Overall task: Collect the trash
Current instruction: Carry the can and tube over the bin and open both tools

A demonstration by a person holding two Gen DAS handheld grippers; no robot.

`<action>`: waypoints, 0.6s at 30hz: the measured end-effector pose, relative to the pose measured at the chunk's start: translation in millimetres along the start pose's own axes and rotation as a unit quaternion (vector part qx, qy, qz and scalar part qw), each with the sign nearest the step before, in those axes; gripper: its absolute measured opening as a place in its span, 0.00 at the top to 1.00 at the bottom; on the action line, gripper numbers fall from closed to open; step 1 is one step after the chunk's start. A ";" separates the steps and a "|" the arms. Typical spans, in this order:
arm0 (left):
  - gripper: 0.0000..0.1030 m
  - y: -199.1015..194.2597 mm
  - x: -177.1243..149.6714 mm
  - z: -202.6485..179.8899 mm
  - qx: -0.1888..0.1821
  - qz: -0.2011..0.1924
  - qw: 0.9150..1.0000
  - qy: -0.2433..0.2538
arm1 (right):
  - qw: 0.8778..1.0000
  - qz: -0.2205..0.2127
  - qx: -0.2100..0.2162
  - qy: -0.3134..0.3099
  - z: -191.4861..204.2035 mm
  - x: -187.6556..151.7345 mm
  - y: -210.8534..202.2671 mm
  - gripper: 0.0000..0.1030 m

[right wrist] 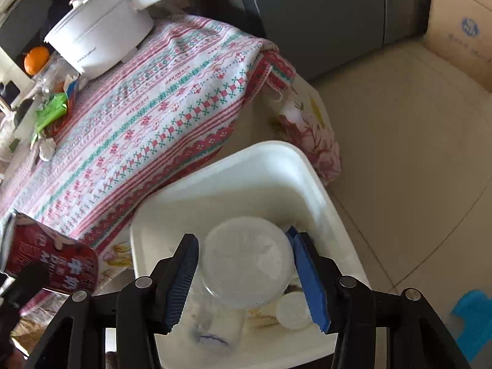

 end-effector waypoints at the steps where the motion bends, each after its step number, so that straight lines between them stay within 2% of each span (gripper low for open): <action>1: 0.44 2.4 -1.3 -2.6 0.001 0.002 1.000 0.003 | 1.000 -0.005 0.004 0.004 -0.7 1.0 -4.0 0.41; 4: 0.44 10.6 -4.9 -7.8 0.002 0.008 1.000 0.010 | 1.000 -0.023 -0.007 0.005 -2.1 4.9 -13.6 0.36; 18: 0.44 57.4 -9.1 -23.0 0.010 0.017 0.999 0.050 | 0.999 -0.034 -0.036 0.002 -13.6 5.6 -17.1 0.35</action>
Point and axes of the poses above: each gripper's, at about its wrist camera, not at the fingertips, and y roughly the way its jaws point, z to its left, x to its top, the point moved 5 cm from there along y, roughly the way its jaws point, and after that the axes turned 3 degrees about -z, right-handed, at the moved point
